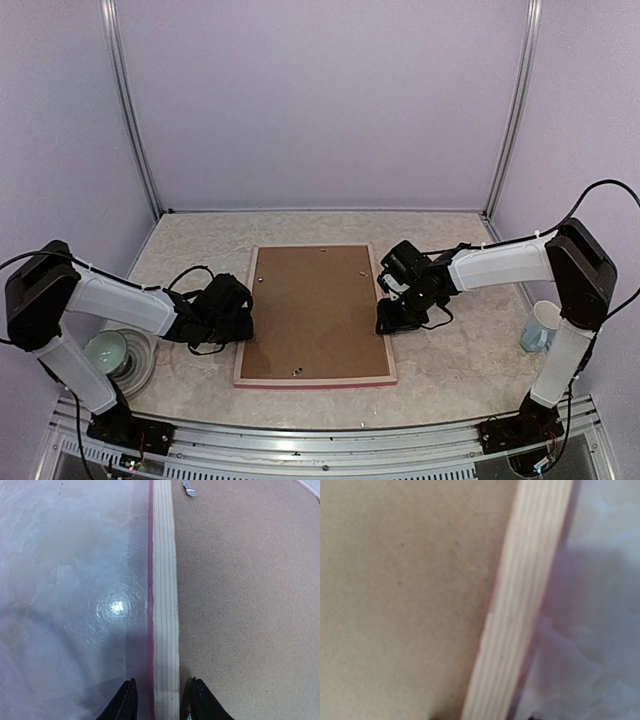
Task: Put the photo into the frame
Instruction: Press the fastener onto the backboard.
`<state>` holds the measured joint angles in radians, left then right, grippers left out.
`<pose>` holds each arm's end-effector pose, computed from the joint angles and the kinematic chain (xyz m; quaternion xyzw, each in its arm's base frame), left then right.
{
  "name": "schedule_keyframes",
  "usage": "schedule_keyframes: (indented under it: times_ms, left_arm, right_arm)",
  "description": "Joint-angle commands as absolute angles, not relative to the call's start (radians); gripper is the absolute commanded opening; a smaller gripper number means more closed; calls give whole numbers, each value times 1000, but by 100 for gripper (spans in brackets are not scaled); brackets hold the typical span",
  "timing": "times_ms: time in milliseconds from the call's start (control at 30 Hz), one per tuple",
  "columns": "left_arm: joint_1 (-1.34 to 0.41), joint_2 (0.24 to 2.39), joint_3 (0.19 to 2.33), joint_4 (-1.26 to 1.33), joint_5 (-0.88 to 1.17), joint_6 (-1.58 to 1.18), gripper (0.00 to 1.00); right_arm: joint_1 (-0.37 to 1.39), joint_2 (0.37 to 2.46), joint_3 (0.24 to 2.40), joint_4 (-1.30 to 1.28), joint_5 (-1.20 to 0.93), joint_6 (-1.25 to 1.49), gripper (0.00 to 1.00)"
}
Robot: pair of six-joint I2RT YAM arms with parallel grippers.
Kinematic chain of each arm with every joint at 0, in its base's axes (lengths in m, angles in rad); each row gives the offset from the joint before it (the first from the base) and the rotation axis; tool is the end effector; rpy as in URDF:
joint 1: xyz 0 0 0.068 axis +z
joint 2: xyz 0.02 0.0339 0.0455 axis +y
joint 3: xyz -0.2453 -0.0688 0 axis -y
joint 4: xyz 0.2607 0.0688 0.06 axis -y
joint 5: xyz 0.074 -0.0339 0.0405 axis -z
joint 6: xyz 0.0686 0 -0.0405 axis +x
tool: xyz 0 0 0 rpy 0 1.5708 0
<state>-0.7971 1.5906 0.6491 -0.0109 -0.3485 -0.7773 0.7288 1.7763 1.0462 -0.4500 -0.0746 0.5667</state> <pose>0.2313 -0.2033 0.0705 -0.0435 0.9386 -0.0957 0.3285 0.2641 0.2426 0.0928 -0.0866 0.9765 0.1462 0.1326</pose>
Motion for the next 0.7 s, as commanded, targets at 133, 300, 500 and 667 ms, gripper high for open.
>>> schedule_keyframes:
  times_ms: [133,300,500,667]
  left_arm:
    - [-794,1590,608,-72,-339,-774,34]
    - [-798,1570,599,-55,-318,-766,31]
    - [-799,1532,571,-9,-263,-737,28]
    - [-799,1547,577,-14,-255,-729,27]
  right_arm:
    - [725,1804,1023,-443,-69,560,40]
    - [725,1802,1025,-444,-67,560,40]
    - [725,1802,1026,-443,-66,561,40]
    - [723,1804,1027,-443,-70,561,40]
